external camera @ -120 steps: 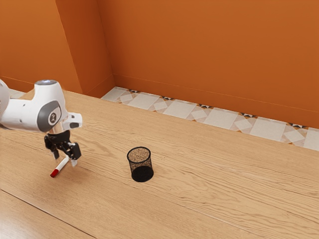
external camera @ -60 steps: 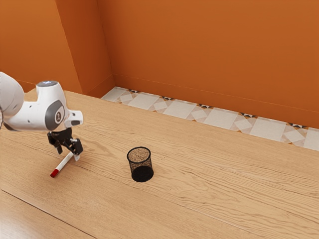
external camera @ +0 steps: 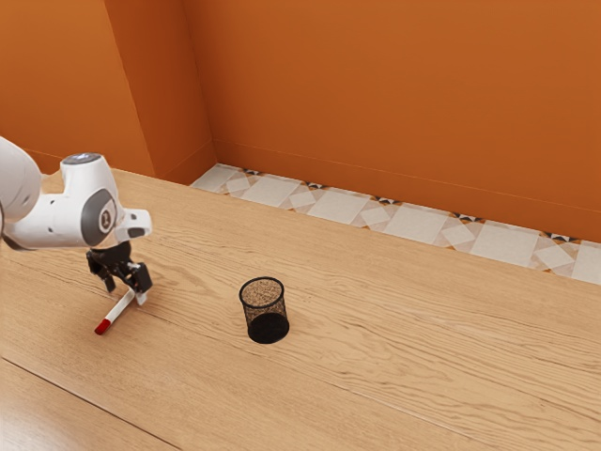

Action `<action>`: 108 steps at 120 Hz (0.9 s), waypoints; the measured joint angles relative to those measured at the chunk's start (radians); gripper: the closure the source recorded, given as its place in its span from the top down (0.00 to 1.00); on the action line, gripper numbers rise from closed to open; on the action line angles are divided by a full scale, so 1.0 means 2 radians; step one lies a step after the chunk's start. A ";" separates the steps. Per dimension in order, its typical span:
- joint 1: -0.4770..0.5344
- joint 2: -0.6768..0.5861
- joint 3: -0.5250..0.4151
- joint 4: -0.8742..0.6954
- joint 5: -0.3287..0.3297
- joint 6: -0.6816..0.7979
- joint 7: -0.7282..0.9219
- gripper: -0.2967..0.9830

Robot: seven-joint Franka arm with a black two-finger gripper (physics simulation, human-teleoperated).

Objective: Put the marker into the pen holder.

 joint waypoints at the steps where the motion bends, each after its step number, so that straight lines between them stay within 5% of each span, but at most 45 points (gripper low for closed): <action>1: 0.000 0.000 0.000 0.000 0.000 0.000 0.000 0.75; 108: 0.008 0.022 -0.001 0.026 -0.011 -0.012 0.034 0.75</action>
